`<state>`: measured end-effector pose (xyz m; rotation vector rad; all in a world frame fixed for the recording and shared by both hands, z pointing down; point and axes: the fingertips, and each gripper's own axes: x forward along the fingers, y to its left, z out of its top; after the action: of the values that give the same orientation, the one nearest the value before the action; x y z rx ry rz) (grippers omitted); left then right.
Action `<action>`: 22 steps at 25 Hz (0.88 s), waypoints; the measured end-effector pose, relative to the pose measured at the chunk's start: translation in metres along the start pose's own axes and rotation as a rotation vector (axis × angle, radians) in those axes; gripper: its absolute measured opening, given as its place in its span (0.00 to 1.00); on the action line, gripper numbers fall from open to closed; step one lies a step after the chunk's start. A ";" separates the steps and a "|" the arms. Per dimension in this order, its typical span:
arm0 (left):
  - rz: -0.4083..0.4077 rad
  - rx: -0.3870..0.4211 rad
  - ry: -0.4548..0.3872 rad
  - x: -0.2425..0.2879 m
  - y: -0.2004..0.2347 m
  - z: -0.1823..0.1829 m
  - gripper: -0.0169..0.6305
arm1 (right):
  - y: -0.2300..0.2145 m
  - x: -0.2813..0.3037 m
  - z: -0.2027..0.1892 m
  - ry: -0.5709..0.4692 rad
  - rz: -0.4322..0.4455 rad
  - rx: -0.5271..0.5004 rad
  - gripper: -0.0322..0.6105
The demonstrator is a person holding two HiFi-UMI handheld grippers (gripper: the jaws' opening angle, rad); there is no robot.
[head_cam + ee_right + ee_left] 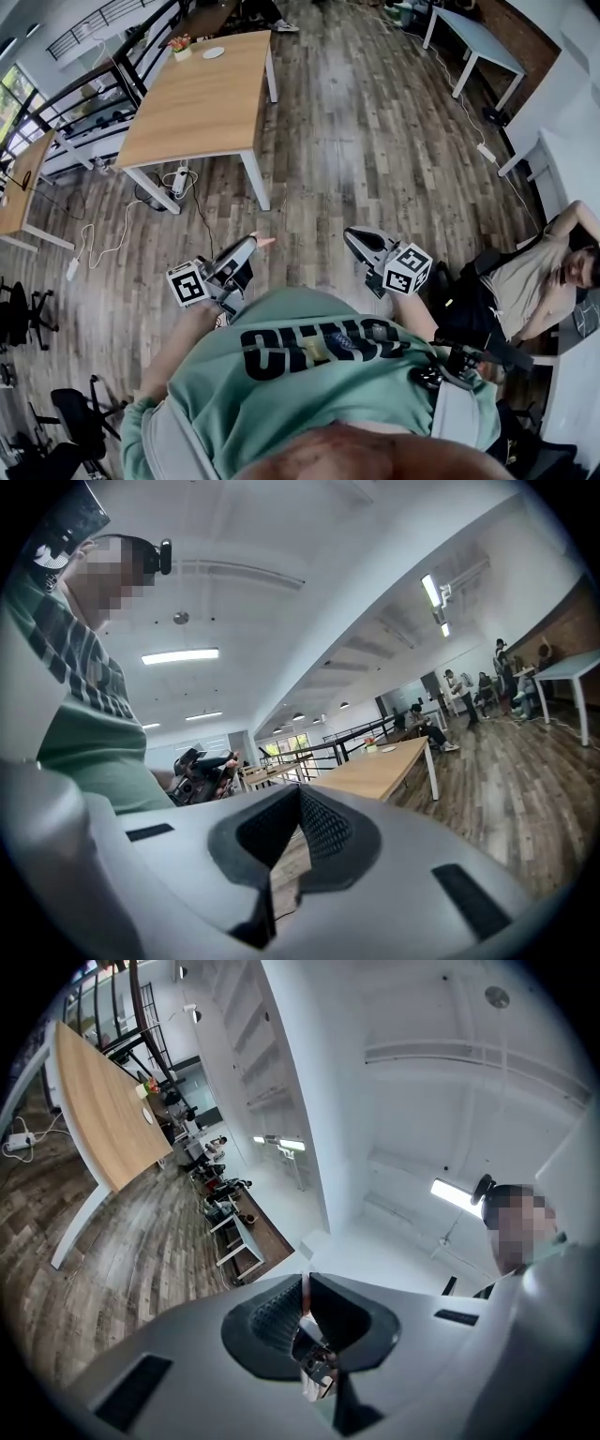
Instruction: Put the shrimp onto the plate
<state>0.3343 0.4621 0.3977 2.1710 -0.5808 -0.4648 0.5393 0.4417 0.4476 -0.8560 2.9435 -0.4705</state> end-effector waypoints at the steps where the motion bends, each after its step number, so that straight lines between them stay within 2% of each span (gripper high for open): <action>1: -0.004 -0.009 -0.011 -0.009 0.004 0.007 0.07 | 0.005 0.011 0.001 0.008 0.003 -0.005 0.06; 8: -0.049 0.007 -0.065 -0.087 0.043 0.076 0.07 | 0.043 0.111 0.019 0.028 -0.013 -0.084 0.06; 16: -0.060 0.025 -0.131 -0.192 0.079 0.176 0.07 | 0.106 0.241 0.037 0.038 0.032 -0.134 0.06; 22: -0.053 0.044 -0.187 -0.253 0.103 0.216 0.07 | 0.130 0.314 0.040 0.075 0.067 -0.172 0.06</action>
<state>-0.0093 0.4093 0.3835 2.2034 -0.6421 -0.6953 0.2108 0.3688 0.3845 -0.7669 3.1061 -0.2537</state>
